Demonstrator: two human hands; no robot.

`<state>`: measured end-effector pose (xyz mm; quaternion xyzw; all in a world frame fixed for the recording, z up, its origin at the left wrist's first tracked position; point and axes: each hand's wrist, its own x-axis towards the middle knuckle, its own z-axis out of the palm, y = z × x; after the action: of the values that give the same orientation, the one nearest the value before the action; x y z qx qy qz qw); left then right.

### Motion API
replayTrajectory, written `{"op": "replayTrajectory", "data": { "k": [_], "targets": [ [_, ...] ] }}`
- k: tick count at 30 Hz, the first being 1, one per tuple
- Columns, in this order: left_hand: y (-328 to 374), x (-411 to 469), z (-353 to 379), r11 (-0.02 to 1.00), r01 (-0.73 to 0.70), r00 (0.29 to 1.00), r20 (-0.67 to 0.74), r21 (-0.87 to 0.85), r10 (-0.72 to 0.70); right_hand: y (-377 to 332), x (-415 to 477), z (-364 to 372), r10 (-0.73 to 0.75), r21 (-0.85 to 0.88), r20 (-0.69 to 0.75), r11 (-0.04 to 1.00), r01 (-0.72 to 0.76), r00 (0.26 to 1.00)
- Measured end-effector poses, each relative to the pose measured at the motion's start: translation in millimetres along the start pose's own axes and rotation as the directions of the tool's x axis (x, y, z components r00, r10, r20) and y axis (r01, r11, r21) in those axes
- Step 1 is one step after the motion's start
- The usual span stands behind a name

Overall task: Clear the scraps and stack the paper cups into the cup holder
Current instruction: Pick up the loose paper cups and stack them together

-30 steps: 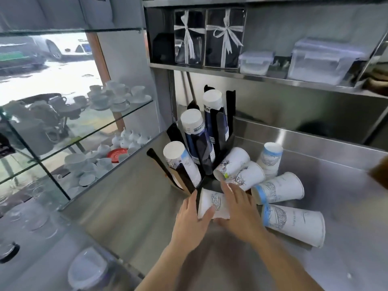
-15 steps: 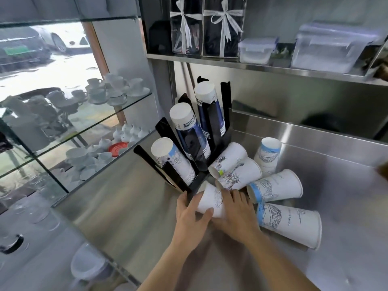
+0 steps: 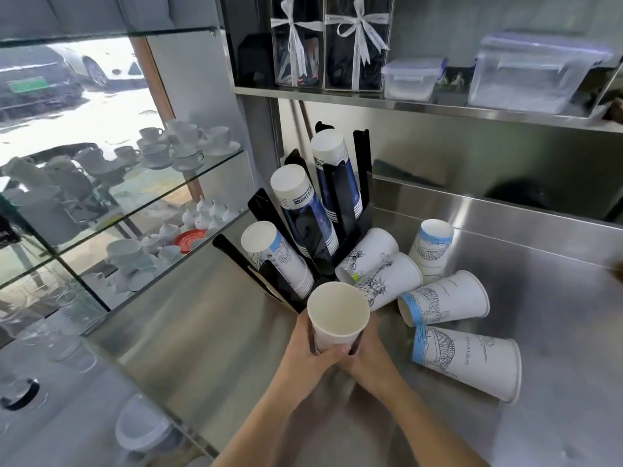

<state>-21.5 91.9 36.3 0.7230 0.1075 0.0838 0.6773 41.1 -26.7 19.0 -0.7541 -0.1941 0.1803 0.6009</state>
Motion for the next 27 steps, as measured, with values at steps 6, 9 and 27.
{"op": "replayTrajectory", "data": {
  "k": [6, 9, 27],
  "targets": [
    [2, -2, -2, 1.0, -0.002, 1.0, -0.024, 0.028, 0.003, -3, 2, 0, -0.001, 0.019, 0.02, 1.0, 0.0, 1.0],
    [1, -7, -5, 0.989, -0.071, 0.991, -0.106, 0.129, 0.085, -5, -1, -4, -0.01, 0.0, 0.03, 1.0, 0.01, 1.0],
    [40, 6, 111, 0.742, -0.498, 0.857, 0.128, 0.449, 0.499, -6, -53, -111, -0.287, -0.524, -0.418, 0.851, 0.029, 0.862]
  ]
}}
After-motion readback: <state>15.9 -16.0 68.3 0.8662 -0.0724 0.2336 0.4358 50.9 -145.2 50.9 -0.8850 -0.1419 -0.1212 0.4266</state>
